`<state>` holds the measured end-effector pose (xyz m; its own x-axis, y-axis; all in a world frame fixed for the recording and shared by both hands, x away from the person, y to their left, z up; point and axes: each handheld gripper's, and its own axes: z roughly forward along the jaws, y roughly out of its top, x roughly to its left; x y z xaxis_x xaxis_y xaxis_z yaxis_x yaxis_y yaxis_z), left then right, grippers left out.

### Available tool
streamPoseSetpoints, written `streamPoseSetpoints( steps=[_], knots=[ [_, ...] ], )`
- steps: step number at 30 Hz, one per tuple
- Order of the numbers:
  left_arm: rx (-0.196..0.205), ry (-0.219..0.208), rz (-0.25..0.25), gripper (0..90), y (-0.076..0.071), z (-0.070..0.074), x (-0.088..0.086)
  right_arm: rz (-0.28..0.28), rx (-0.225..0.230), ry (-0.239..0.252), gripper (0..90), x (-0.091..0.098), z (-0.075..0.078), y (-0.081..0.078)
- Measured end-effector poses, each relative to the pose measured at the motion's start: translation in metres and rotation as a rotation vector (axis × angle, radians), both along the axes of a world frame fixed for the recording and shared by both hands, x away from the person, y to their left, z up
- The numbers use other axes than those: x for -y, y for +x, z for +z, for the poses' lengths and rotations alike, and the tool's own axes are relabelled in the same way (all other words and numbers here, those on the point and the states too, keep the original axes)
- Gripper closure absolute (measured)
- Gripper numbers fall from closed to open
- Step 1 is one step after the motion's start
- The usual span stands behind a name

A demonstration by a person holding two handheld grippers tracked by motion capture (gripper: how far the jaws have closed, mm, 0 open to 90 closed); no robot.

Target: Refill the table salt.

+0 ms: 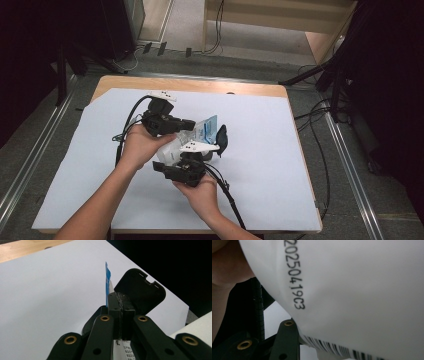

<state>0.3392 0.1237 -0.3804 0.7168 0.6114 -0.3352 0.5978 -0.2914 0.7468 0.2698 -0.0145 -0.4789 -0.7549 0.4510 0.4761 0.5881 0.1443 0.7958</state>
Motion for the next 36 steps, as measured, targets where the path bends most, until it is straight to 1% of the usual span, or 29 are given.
streamPoseSetpoints(
  steps=[2,4,9,13,22,28,36],
  knots=[
    [-0.001,0.003,0.000,90.0,0.0001,0.0000,-0.0001,0.001,0.001,0.000,63.2,0.0001,0.0000,0.0001],
    [-0.004,-0.010,-0.001,90.0,0.0006,-0.0010,-0.0001,0.003,0.001,-0.001,63.2,0.0003,-0.0001,0.0002],
    [-0.004,-0.019,-0.006,90.0,0.0012,-0.0028,-0.0001,0.004,-0.008,-0.008,63.0,0.0007,-0.0003,0.0006],
    [-0.009,-0.023,-0.012,90.0,0.0017,-0.0032,0.0007,-0.001,-0.007,-0.010,63.2,0.0006,-0.0015,0.0011],
    [-0.014,-0.017,-0.018,90.0,0.0020,-0.0019,0.0028,0.000,-0.014,-0.002,63.9,0.0004,-0.0018,0.0024],
    [-0.014,0.002,-0.026,90.0,0.0020,0.0011,0.0065,0.003,-0.017,0.011,64.2,0.0013,-0.0010,0.0031],
    [-0.016,0.007,-0.029,90.0,0.0019,0.0014,0.0071,0.002,-0.019,0.012,64.2,0.0011,-0.0011,0.0031]
  ],
)
